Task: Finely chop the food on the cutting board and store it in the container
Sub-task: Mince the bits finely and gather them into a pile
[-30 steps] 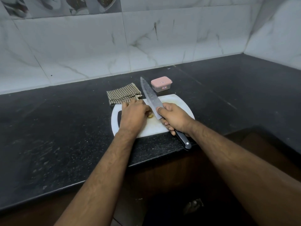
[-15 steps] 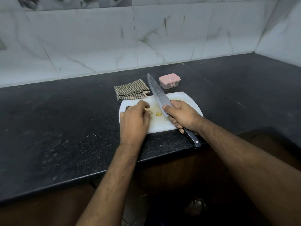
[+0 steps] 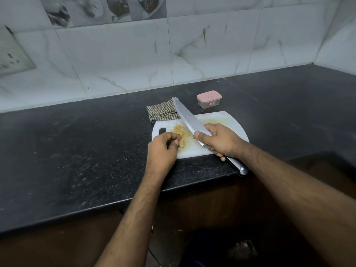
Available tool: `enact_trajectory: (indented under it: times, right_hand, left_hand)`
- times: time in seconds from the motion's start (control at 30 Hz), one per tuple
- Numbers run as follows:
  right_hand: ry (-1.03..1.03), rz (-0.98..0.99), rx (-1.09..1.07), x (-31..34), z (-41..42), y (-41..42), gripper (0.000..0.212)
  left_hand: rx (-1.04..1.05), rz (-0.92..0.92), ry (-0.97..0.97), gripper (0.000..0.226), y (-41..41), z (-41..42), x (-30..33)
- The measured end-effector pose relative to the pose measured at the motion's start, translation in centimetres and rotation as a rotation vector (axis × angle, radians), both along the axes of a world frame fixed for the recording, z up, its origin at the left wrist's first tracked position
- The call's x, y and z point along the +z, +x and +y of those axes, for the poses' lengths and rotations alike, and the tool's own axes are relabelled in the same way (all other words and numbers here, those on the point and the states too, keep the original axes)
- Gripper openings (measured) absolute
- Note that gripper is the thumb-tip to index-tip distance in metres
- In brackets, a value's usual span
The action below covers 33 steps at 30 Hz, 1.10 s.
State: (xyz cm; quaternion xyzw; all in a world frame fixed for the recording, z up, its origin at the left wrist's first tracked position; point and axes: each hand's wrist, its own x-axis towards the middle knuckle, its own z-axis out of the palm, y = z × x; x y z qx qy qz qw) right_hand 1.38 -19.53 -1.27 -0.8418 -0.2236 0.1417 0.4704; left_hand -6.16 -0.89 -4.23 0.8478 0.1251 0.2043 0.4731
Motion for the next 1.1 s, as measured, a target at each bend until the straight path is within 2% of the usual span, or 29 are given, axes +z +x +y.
enact_trajectory:
  times: [0.23, 0.53, 0.77, 1.1]
  right_hand:
    - [0.018, 0.004, 0.013, -0.2, -0.2, 0.2, 0.034]
    - [-0.02, -0.027, 0.049, 0.0, -0.1, -0.1, 0.036]
    - [-0.176, -0.159, 0.078, 0.4, 0.2, -0.4, 0.024]
    - [-0.471, -0.382, 0.137, 1.3, 1.1, -1.2, 0.021]
  left_hand:
    - [0.021, 0.025, 0.096, 0.01, -0.4, -0.4, 0.2]
    - [0.041, 0.046, 0.1, 0.008, -0.4, -0.5, 0.2]
    - [0.041, 0.056, 0.112, 0.008, -0.4, -0.5, 0.3]
    - [0.06, 0.05, 0.098, 0.009, -0.6, -0.6, 0.4]
